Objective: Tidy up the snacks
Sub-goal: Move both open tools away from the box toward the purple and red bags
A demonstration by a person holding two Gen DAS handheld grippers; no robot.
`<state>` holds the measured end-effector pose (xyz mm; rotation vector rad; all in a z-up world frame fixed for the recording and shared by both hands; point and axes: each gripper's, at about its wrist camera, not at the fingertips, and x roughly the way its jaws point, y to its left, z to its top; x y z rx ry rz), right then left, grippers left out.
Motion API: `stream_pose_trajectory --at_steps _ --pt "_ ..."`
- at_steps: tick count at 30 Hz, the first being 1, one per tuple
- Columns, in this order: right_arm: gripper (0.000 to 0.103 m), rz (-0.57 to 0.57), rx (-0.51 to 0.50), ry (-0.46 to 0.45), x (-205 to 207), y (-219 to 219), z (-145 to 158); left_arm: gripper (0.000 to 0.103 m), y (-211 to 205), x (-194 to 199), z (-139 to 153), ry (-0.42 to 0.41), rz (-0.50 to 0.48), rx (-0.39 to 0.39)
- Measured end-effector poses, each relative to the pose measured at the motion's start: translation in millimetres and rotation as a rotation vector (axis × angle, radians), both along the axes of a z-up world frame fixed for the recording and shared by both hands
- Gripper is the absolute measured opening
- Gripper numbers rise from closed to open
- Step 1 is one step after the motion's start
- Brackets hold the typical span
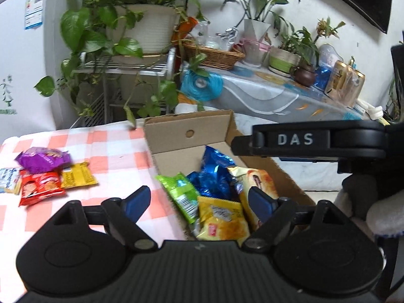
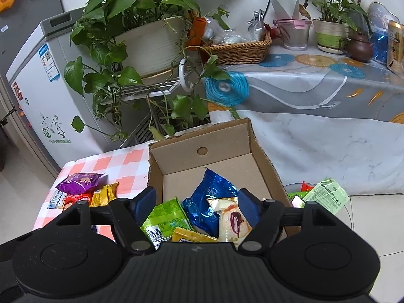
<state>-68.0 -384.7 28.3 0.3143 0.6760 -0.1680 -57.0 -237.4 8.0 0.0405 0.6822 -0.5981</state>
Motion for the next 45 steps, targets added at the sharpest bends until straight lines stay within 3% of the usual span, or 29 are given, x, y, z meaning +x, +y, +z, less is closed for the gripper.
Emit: stream_pose_trajectory --at_steps 17,28,37,45 --pt "0.080 0.184 -0.044 0.010 20.5 44.6 -6.8 0.090 86.3 7.0 -17.5 0.061 0.162 0.029" --pt "0.080 0.356 -0.086 0.011 30.1 84.9 -11.5 0.090 146.8 36.1 -24.0 0.084 0.309 0.074" --pt "0.080 0.444 -0.064 0.030 41.0 109.2 -19.0 0.091 176.5 58.8 -26.7 0.086 0.357 0.121" --pt "0.080 0.448 -0.003 0.049 66.1 122.7 -26.5 0.091 189.9 83.6 -31.1 0.090 0.360 0.175"
